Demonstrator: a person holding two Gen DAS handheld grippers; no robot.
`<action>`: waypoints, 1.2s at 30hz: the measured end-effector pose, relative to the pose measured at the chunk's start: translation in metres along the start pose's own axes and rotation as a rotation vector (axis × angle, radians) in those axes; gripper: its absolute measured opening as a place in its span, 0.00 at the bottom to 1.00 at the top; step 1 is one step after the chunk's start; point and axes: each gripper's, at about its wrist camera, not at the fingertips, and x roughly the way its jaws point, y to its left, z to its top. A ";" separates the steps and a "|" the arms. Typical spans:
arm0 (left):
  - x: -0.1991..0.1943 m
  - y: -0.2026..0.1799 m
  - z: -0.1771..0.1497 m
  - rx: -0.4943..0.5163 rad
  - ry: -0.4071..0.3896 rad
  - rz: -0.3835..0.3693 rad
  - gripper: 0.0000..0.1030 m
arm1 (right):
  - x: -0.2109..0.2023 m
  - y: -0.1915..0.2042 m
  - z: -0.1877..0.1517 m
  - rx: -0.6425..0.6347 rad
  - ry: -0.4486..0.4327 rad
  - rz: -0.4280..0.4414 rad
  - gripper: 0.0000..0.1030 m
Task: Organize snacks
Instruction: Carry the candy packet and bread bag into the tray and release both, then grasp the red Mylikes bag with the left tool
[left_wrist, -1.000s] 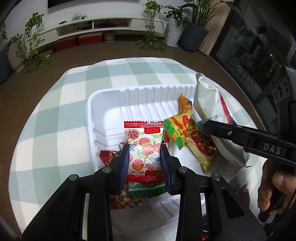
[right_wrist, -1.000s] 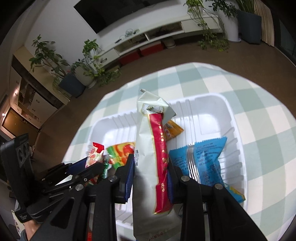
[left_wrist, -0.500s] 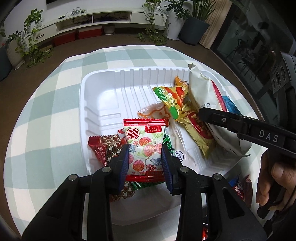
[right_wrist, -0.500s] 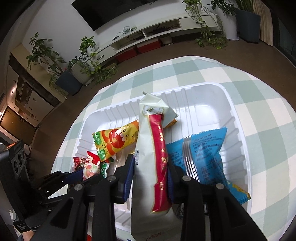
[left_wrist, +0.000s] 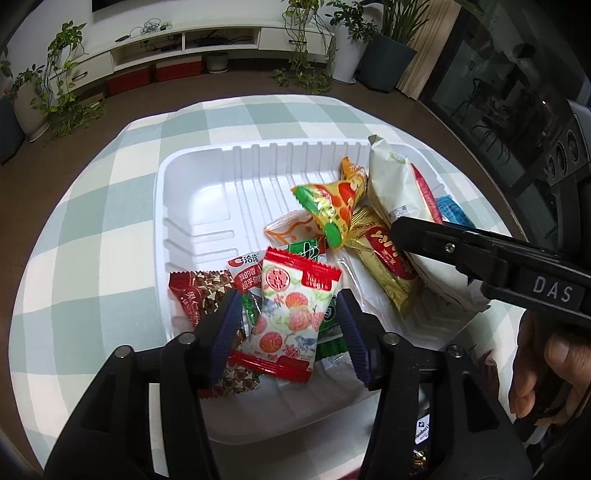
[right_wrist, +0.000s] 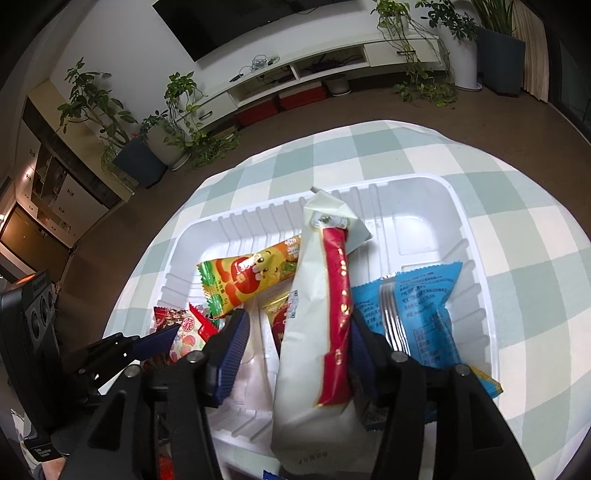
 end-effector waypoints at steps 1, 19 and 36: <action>-0.003 -0.001 0.000 0.000 -0.005 -0.001 0.55 | -0.003 0.000 0.000 0.002 -0.004 0.003 0.60; -0.121 -0.012 -0.059 0.119 -0.188 -0.006 1.00 | -0.133 0.006 -0.068 -0.013 -0.138 0.233 0.95; -0.112 -0.070 -0.152 0.648 0.015 0.033 1.00 | -0.150 -0.041 -0.205 0.080 -0.060 0.212 0.97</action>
